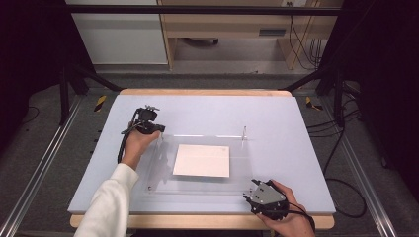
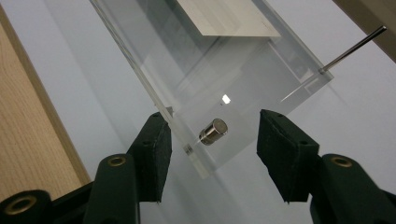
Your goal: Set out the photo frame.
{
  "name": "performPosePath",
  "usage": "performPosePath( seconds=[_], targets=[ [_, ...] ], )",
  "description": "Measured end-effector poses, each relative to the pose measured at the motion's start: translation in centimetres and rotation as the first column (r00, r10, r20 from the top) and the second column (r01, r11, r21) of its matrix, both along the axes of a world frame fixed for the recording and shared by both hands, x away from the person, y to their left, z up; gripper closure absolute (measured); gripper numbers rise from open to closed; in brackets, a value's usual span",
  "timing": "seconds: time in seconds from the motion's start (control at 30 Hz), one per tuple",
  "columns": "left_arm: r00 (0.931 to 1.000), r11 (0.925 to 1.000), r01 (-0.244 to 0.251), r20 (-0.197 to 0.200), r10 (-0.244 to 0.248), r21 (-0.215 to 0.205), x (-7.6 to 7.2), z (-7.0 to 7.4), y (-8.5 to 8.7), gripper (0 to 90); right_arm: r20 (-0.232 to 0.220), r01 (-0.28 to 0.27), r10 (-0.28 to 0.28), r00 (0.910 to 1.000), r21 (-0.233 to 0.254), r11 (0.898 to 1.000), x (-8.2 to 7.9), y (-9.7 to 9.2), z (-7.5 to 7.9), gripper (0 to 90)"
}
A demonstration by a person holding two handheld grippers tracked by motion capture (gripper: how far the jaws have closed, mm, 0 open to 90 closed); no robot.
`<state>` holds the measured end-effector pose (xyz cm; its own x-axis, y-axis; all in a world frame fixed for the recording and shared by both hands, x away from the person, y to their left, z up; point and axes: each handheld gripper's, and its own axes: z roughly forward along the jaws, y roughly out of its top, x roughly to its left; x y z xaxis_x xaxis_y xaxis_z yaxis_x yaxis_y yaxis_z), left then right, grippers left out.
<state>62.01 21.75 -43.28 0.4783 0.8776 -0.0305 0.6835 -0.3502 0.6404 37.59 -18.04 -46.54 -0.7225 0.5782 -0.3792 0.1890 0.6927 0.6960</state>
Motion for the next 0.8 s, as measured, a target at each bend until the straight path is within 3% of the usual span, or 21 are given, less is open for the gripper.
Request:
performPosePath(
  seconds=[0.27, 0.4, 0.5, 0.57, 0.7, 0.8],
  targets=[
    [0.9996, 0.9998, 0.011, 0.024, -0.012, 0.019, -0.3, 0.0, 0.1, 82.0, -0.002, 0.001, -0.001, 1.0, -0.011, 1.0, 0.0, 0.1, 0.0, 45.9],
    [0.9963, 0.9999, -0.002, 0.085, 0.001, 0.013, -0.9, 0.1, 0.2, 72.1, -0.002, 0.003, -0.003, 1.0, -0.012, 1.0, -0.1, 0.1, 0.0, 46.1],
    [0.9876, 0.9994, -0.021, 0.155, 0.026, -0.028, -2.1, 0.7, 0.5, 62.6, -0.003, 0.002, -0.002, 1.0, -0.011, 1.0, -0.1, 0.1, 0.0, 46.2],
    [0.9813, 0.9984, -0.005, 0.192, 0.016, -0.056, -3.1, 1.1, 0.7, 58.6, -0.006, 0.003, -0.003, 1.0, -0.009, 1.0, -0.1, 0.1, 0.0, 46.2],
    [0.9632, 0.9974, 0.032, 0.269, -0.014, -0.064, -6.0, 1.6, 1.0, 50.9, -0.005, 0.01, -0.01, 0.9999, -0.001, 1.0, -0.1, 0.1, 0.2, 46.7],
    [0.9521, 0.9963, 0.064, 0.303, -0.044, -0.056, -8.3, 1.7, 1.4, 44.7, -0.006, 0.016, -0.016, 0.9999, -0.001, 1.0, -0.2, 0.1, 0.3, 46.9]
  ],
)
